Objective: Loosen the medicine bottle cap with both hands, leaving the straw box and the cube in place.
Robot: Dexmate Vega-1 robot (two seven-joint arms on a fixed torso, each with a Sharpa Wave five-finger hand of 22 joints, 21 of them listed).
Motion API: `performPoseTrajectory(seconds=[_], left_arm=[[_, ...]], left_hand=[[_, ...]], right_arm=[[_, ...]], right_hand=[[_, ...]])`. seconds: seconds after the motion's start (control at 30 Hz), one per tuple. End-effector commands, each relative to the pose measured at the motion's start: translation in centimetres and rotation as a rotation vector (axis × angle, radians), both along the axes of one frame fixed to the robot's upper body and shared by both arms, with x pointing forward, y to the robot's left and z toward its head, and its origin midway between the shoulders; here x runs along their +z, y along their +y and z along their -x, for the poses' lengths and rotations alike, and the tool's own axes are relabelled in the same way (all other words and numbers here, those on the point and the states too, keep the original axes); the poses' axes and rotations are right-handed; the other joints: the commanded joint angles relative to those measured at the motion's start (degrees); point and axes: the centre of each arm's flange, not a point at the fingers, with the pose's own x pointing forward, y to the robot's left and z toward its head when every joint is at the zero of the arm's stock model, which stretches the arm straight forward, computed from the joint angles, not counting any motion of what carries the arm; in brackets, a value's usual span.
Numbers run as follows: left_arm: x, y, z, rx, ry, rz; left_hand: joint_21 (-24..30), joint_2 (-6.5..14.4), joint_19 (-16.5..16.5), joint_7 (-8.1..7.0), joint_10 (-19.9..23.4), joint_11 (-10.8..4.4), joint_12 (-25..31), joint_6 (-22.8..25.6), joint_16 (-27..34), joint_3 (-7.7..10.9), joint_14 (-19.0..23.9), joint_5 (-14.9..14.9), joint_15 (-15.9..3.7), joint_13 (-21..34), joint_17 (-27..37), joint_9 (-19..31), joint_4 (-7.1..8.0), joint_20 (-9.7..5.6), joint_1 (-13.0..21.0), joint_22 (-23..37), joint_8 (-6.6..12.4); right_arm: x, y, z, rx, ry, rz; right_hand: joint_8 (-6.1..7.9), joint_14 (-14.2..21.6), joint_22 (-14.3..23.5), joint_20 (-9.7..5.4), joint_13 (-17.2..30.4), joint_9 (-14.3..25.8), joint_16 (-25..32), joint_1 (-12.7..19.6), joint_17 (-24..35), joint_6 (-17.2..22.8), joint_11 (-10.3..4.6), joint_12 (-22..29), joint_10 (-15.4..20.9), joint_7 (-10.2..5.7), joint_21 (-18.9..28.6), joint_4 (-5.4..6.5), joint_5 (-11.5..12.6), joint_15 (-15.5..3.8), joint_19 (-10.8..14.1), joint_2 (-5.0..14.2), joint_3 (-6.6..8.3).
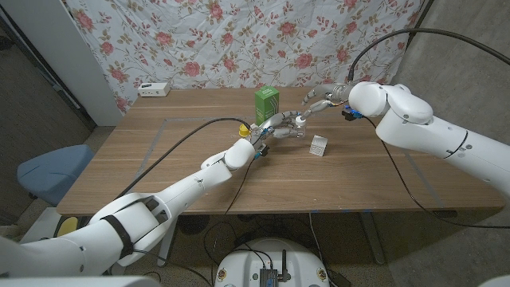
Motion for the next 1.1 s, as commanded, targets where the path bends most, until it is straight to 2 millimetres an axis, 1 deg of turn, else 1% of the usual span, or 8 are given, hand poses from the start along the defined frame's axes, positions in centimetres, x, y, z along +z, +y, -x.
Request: performPoseTrajectory(seconds=[0.03, 0.7, 0.83, 0.87, 1.1], left_arm=[[-0.09, -0.21, 0.25, -0.004, -0.003, -0.004], [-0.33, -0.52, 0.87, 0.003, -0.008, -0.007], [-0.38, -0.47, 0.96, 0.005, -0.008, -0.007], [-0.39, -0.46, 0.97, 0.006, -0.008, -0.006], [-0.41, -0.44, 0.95, 0.002, -0.01, -0.008]], left_hand=[[0.06, 0.48, 0.17, -0.36, 2.13, -1.42, 0.27, 0.28, 0.09, 0.39, 0.89, 0.04, -5.84, 0.12, 0.16, 0.17, -0.06, -0.3, 0.15, 0.12, -0.01], [0.07, 0.37, 0.01, -0.5, 2.59, -1.37, 0.23, 0.54, 0.01, 0.77, 1.28, 0.01, -5.8, 0.12, 0.11, 0.17, -0.12, -0.65, -0.09, 0.1, 0.03], [0.05, 0.37, -0.05, -0.55, 2.67, -1.36, 0.22, 0.53, 0.01, 0.86, 1.36, 0.01, -5.87, 0.12, 0.12, 0.17, -0.14, -0.73, -0.11, 0.1, 0.01], [0.07, 0.37, -0.01, -0.61, 2.71, -1.4, 0.23, 0.57, 0.0, 0.87, 1.36, 0.01, -5.88, 0.12, 0.12, 0.17, -0.15, -0.76, -0.11, 0.1, 0.02], [0.04, 0.27, -0.16, -0.64, 2.63, -1.46, 0.12, 0.52, -0.02, 1.01, 1.46, 0.0, -5.86, 0.12, 0.11, 0.17, -0.19, -1.08, -0.19, 0.09, -0.02]], right_arm=[[-0.33, 0.81, -0.19, -0.027, 0.003, 0.058], [-0.98, 0.85, -0.54, -0.028, -0.009, 0.078], [-1.06, 0.95, -0.6, -0.031, -0.012, 0.08], [-1.09, 0.98, -0.61, -0.031, -0.012, 0.08], [-1.27, 1.2, -0.57, -0.037, -0.02, 0.083]], right_hand=[[0.46, 0.34, 0.21, 0.04, 0.17, 0.29, 0.38, 0.73, 0.15, 0.61, 0.09, 0.34, 0.44, 0.04, 0.62, 0.02, 0.25, 0.1, 0.63, -0.15, 0.65], [1.83, 1.36, 0.19, -0.1, 0.19, 0.83, 0.67, 2.08, 0.11, 3.28, 0.07, 0.61, 1.45, 0.16, 0.87, 0.17, 0.17, -0.45, 1.72, -0.73, 1.31], [2.4, 1.58, 0.19, -0.19, 0.2, 1.02, 0.69, 2.5, 0.09, 4.41, 0.02, 0.66, 1.76, 0.09, 0.87, 0.21, 0.13, -0.53, 1.94, -0.89, 1.53], [2.46, 1.6, 0.2, -0.23, 0.2, 1.06, 0.69, 2.62, 0.09, 4.5, -0.24, 0.7, 1.91, 0.07, 0.86, 0.21, 0.13, -0.57, 1.96, -0.92, 1.59], [3.33, 2.16, 0.2, -0.58, 0.21, 1.33, 0.8, 3.28, 0.08, 6.2, -0.17, 0.78, 2.44, -0.08, 0.94, 0.21, 0.01, -0.71, 2.45, -1.15, 1.93]])
